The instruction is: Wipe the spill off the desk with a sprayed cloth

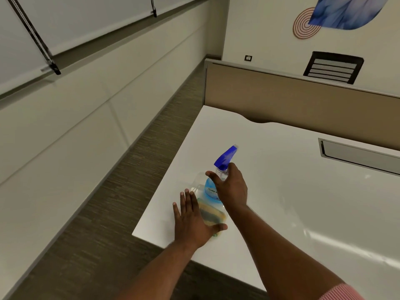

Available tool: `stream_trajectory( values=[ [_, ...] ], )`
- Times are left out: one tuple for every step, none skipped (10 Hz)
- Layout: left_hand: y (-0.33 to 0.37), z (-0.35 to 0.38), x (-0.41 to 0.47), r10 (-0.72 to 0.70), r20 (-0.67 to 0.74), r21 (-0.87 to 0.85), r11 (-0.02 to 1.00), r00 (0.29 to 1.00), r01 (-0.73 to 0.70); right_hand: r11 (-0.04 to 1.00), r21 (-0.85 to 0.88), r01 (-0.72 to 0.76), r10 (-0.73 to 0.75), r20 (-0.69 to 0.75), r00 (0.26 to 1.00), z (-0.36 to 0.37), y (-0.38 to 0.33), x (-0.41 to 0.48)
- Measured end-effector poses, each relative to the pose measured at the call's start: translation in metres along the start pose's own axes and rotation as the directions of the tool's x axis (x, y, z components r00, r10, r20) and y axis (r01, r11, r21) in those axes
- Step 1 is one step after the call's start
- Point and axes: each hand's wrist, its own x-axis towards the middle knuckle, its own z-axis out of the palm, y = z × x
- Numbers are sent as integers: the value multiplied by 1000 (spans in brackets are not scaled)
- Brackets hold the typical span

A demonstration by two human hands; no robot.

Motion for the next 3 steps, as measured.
stream_trajectory(
  values=[
    [1,-5,-3,-3,20,9,1000,1000,3,1000,-21,10,-9,14,1000,-7,2,-9],
    [4,-12,-3,13,-4,-10,1000,1000,-13,998,-37,45,-45,1,999,-20,6,-18],
    [6,-24,2,108,-77,-25,994,991,-110,989,-67,129,-133,-47,990,-34,19,-28]
  ],
)
